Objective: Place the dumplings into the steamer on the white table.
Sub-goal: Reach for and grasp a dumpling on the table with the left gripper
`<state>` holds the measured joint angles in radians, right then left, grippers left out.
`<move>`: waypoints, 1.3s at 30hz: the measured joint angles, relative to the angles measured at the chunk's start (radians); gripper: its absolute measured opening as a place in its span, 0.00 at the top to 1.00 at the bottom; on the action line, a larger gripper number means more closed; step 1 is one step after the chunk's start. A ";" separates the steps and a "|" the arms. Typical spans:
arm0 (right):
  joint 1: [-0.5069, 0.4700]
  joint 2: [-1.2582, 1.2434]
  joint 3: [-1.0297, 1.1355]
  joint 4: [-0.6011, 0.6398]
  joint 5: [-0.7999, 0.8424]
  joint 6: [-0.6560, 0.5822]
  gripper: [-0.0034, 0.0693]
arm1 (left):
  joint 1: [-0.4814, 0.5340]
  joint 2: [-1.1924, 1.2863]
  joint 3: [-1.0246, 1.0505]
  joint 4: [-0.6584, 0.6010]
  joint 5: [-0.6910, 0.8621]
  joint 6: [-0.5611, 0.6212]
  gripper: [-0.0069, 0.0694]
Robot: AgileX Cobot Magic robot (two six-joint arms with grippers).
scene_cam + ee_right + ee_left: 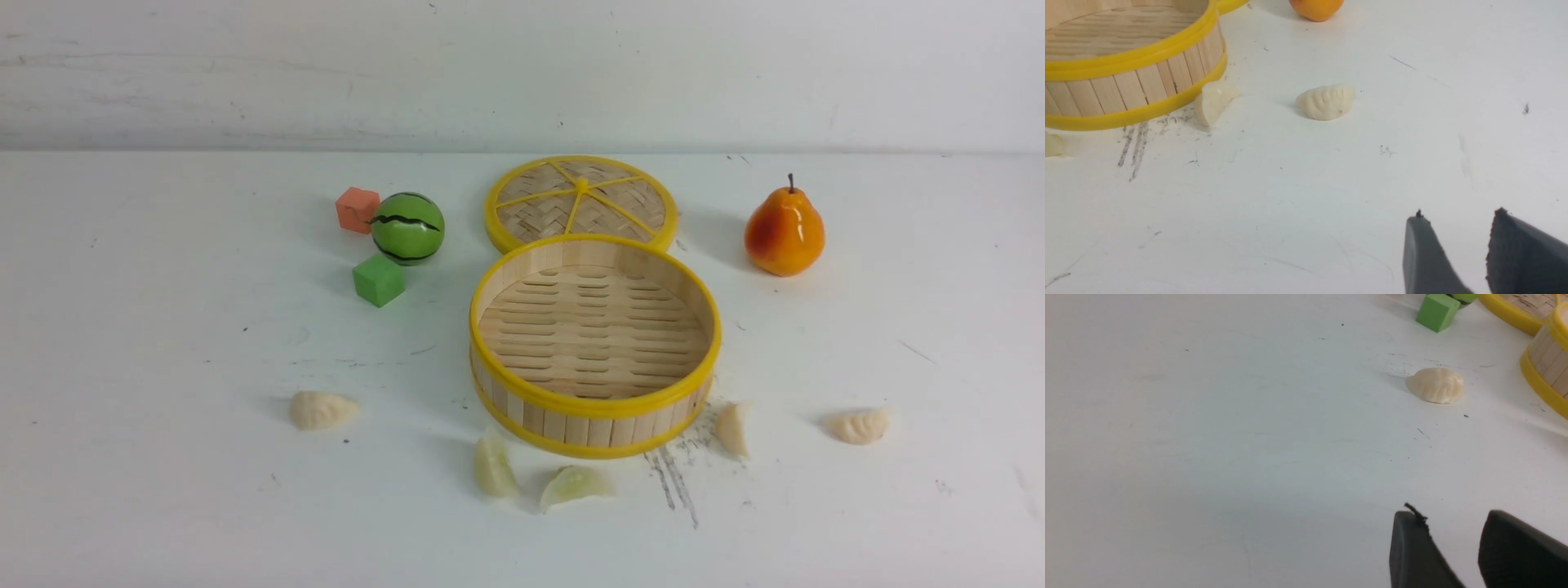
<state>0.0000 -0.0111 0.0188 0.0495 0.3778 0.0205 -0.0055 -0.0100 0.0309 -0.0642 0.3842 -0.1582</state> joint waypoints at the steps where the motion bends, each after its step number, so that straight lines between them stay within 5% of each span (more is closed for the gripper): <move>1: 0.000 0.000 0.000 0.000 0.000 0.000 0.62 | 0.000 0.000 0.000 0.000 0.000 0.000 0.60; 39: 0.000 0.000 0.000 0.054 0.000 0.019 0.62 | 0.000 0.000 0.000 -0.002 0.000 0.000 0.60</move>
<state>0.0000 -0.0111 0.0188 0.1038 0.3778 0.0393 -0.0055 -0.0100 0.0309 -0.0663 0.3842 -0.1582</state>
